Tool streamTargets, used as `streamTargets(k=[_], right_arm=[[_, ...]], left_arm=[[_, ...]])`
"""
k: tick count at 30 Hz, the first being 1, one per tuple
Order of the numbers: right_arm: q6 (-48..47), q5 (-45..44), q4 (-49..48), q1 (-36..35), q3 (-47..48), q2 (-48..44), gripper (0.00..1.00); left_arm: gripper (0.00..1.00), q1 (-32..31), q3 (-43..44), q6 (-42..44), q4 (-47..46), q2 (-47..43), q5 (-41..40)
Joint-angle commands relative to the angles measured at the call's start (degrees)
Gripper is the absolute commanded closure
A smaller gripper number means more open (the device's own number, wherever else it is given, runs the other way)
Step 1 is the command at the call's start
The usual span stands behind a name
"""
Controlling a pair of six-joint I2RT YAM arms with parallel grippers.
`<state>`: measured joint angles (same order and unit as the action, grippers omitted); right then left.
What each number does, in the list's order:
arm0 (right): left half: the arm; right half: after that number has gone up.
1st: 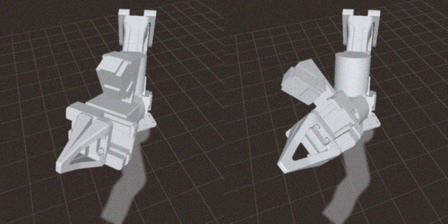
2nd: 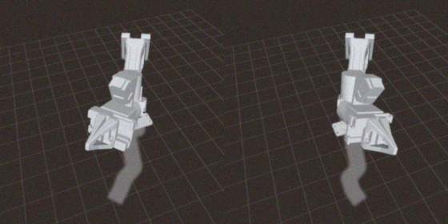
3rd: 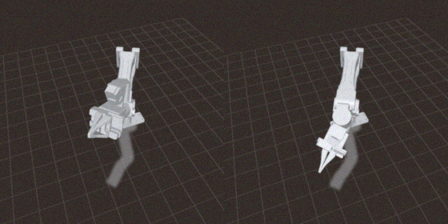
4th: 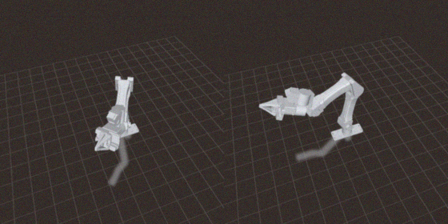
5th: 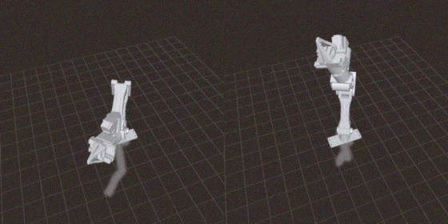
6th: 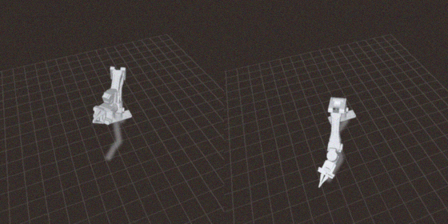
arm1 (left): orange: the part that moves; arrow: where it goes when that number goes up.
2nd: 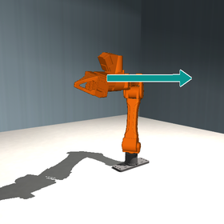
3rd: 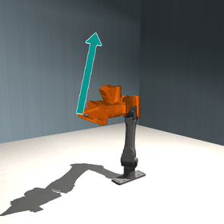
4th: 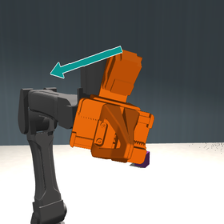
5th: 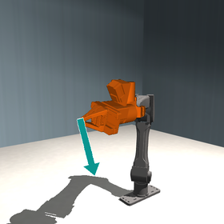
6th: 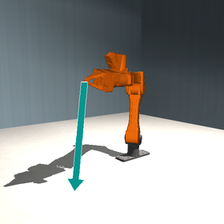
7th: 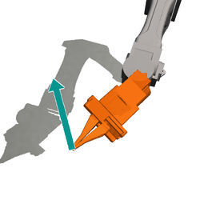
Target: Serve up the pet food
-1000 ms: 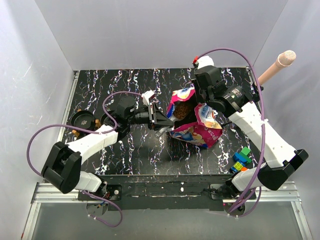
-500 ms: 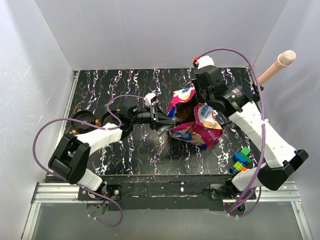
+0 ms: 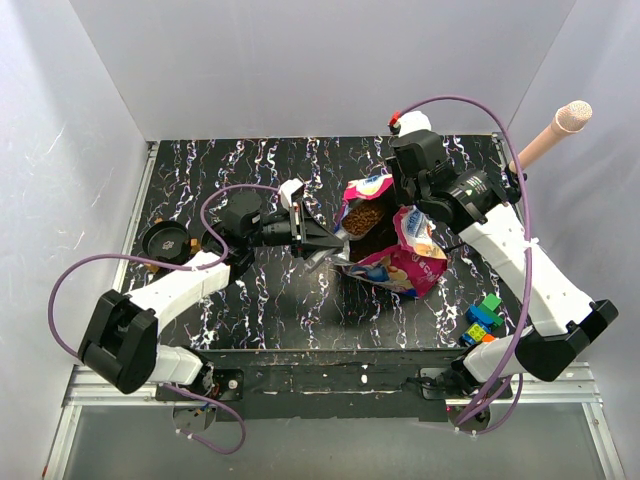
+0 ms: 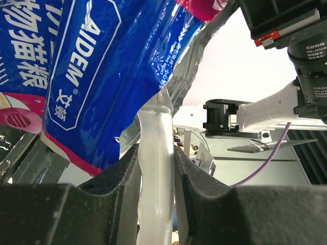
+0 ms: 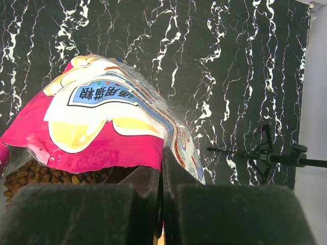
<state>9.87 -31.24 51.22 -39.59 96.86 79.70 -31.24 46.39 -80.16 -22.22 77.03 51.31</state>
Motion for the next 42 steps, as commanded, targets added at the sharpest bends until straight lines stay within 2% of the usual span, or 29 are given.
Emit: streamTargets(k=[1, 9, 20, 33, 42], right_arm=[[-0.11, -4.18, -7.28, 0.57, 5.88, -5.26, 0.99], [1.82, -5.4, -4.12, 0.57, 8.17, -4.38, 0.99], [4.63, -5.49, -0.51, 0.57, 14.05, 0.01, 0.99], [5.16, -5.85, 2.12, 0.57, 19.86, 4.32, 0.99], [5.34, -6.2, 2.74, 0.57, 19.16, 3.71, 0.99]], left_arm=[[1.0, 0.66, 1.07, -0.44, -2.39, -1.97, 2.04], [1.0, 0.57, -1.83, -2.89, -4.15, -4.79, 5.2], [1.0, 0.57, -1.39, -3.6, -1.16, -9.71, 10.21], [1.0, 0.66, -0.34, -6.32, -2.74, -14.45, 8.63], [1.0, 1.01, 0.01, -8.95, -5.11, -14.9, 7.14]])
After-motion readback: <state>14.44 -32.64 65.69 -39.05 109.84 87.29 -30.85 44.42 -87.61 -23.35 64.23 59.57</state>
